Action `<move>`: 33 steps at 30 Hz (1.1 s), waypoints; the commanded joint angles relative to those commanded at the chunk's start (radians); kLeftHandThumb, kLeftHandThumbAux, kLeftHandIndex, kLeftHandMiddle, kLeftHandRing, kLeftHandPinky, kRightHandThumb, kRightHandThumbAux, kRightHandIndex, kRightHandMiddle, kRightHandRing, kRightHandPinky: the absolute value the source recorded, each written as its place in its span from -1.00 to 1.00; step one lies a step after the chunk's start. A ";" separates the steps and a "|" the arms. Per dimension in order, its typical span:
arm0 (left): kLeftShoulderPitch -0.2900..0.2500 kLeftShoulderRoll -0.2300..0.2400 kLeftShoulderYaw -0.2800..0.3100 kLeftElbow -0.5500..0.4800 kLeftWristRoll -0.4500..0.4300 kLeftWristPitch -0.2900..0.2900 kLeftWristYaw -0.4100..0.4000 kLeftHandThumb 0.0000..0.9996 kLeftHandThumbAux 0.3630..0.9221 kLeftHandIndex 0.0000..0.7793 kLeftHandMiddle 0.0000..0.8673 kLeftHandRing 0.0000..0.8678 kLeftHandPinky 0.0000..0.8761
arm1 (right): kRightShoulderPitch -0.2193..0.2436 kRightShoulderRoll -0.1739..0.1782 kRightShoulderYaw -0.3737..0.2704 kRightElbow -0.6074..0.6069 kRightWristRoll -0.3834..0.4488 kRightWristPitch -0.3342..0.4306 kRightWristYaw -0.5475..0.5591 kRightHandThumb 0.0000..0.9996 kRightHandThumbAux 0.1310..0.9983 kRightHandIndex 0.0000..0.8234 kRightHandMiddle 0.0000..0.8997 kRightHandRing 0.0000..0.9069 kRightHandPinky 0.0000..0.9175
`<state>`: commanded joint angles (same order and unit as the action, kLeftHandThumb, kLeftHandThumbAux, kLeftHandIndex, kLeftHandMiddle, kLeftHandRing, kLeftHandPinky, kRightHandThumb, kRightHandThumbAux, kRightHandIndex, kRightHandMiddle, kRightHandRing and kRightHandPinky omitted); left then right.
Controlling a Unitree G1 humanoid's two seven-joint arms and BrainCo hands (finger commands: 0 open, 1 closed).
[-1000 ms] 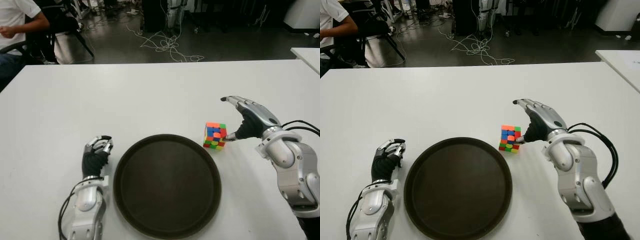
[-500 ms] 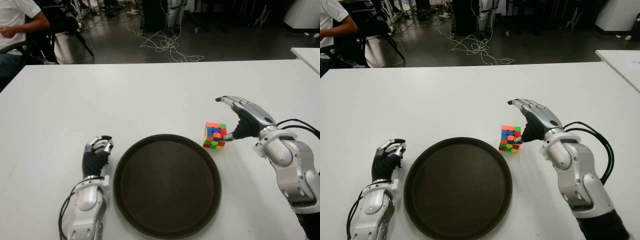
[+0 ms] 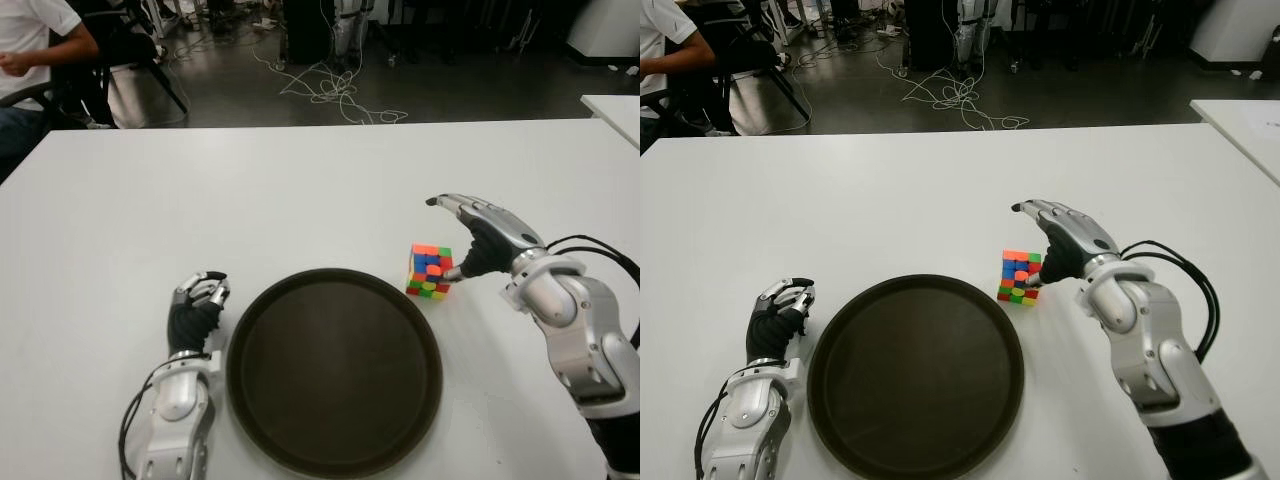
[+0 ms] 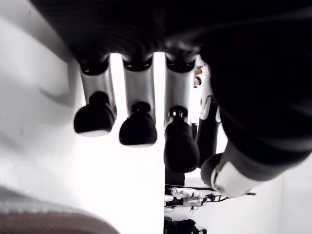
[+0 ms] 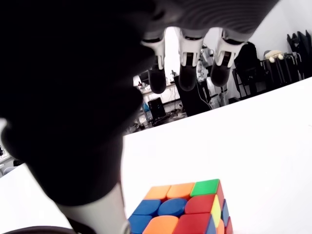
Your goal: Pick up the Rubik's Cube and put it in the plate
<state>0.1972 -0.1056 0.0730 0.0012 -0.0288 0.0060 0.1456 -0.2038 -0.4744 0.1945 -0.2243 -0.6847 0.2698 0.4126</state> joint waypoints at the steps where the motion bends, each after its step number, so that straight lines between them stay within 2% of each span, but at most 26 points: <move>1: 0.000 -0.001 0.000 -0.001 0.000 0.001 0.001 0.41 0.23 0.14 0.82 0.87 0.87 | -0.006 0.002 0.003 0.006 0.000 0.004 0.003 -1.00 0.87 -0.89 -0.79 -0.82 -0.76; 8: -0.001 -0.003 0.001 -0.011 0.000 0.023 0.003 0.41 0.23 0.14 0.82 0.87 0.87 | -0.027 0.010 0.013 0.030 0.005 0.015 0.006 -1.00 0.85 -0.89 -0.79 -0.83 -0.80; 21: 0.005 -0.010 0.000 -0.007 0.010 -0.007 0.001 0.41 0.22 0.14 0.83 0.88 0.88 | -0.051 0.020 0.023 0.082 0.016 -0.006 -0.018 -1.00 0.89 -0.86 -0.74 -0.74 -0.63; 33: 0.007 -0.010 -0.001 0.005 0.012 -0.031 -0.004 0.41 0.22 0.14 0.84 0.89 0.88 | -0.067 0.023 0.039 0.120 0.011 -0.013 -0.038 -1.00 0.92 -0.85 -0.74 -0.72 -0.61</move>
<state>0.2046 -0.1153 0.0720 0.0065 -0.0172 -0.0249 0.1414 -0.2709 -0.4512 0.2340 -0.1041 -0.6738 0.2564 0.3745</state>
